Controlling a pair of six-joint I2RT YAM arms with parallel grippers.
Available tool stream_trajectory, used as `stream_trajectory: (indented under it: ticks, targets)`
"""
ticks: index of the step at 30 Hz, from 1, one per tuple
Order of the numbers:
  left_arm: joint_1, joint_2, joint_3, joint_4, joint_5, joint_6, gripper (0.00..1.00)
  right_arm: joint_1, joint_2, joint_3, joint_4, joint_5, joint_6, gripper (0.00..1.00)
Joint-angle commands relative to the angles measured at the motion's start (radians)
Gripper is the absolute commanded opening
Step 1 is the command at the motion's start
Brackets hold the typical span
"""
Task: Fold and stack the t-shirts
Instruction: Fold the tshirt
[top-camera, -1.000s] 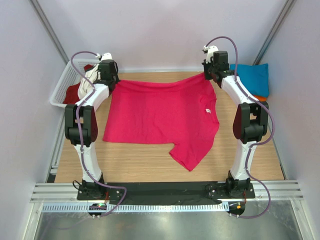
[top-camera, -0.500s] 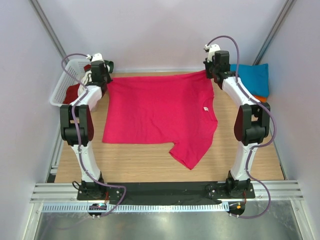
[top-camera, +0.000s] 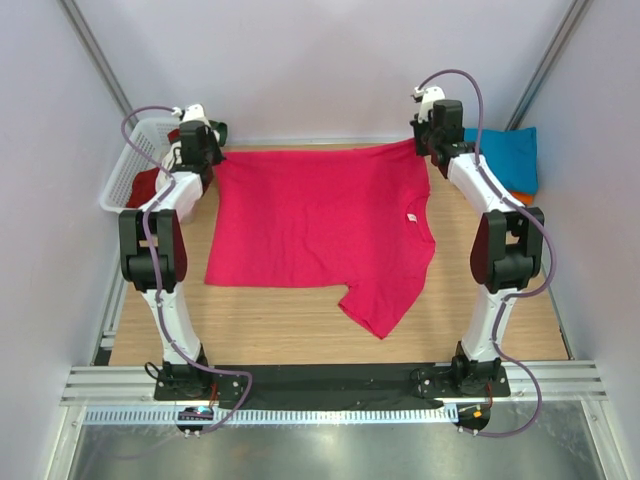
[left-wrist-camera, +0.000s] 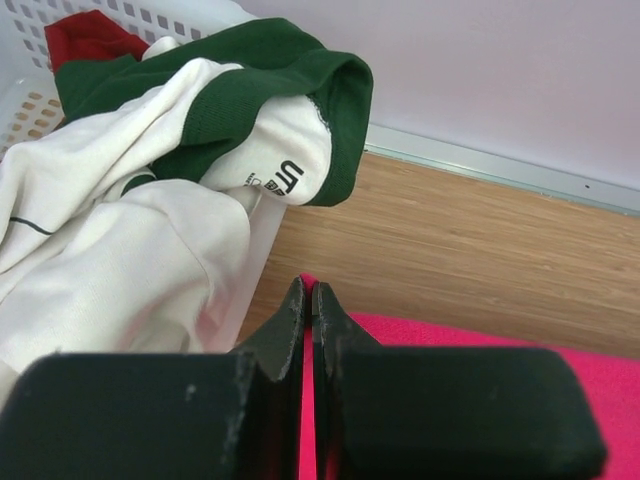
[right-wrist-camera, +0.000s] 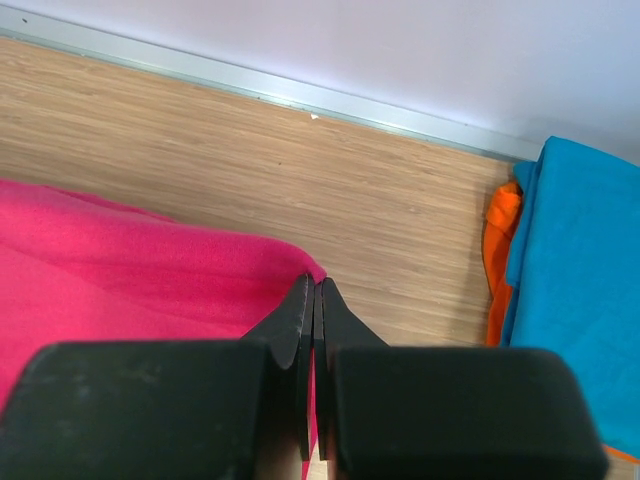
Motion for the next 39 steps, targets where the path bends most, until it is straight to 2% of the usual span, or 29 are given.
stream_trajectory:
  ticks: [1, 10, 15, 26, 38, 39]
  targets:
    - [0.008, -0.035, -0.026, 0.069, 0.027, 0.022, 0.00, -0.010, -0.082, -0.014, 0.023, 0.016, 0.018, 0.01]
    - [0.008, -0.144, -0.204, 0.128, 0.115, 0.106, 0.00, -0.013, -0.189, -0.161, 0.009, -0.010, 0.015, 0.01]
    - [0.043, -0.171, -0.247, 0.136, 0.151, 0.126, 0.00, -0.024, -0.228, -0.223, 0.000, -0.016, 0.024, 0.01]
    - [0.047, -0.256, -0.414, 0.171, 0.194, 0.171, 0.00, -0.024, -0.288, -0.368, -0.034, -0.040, 0.064, 0.01]
    - [0.048, -0.312, -0.539, 0.165, 0.200, 0.225, 0.00, -0.025, -0.305, -0.447, -0.098, -0.044, 0.090, 0.01]
    - [0.047, -0.315, -0.536, 0.153, 0.197, 0.229, 0.02, -0.025, -0.306, -0.447, -0.109, -0.048, 0.091, 0.04]
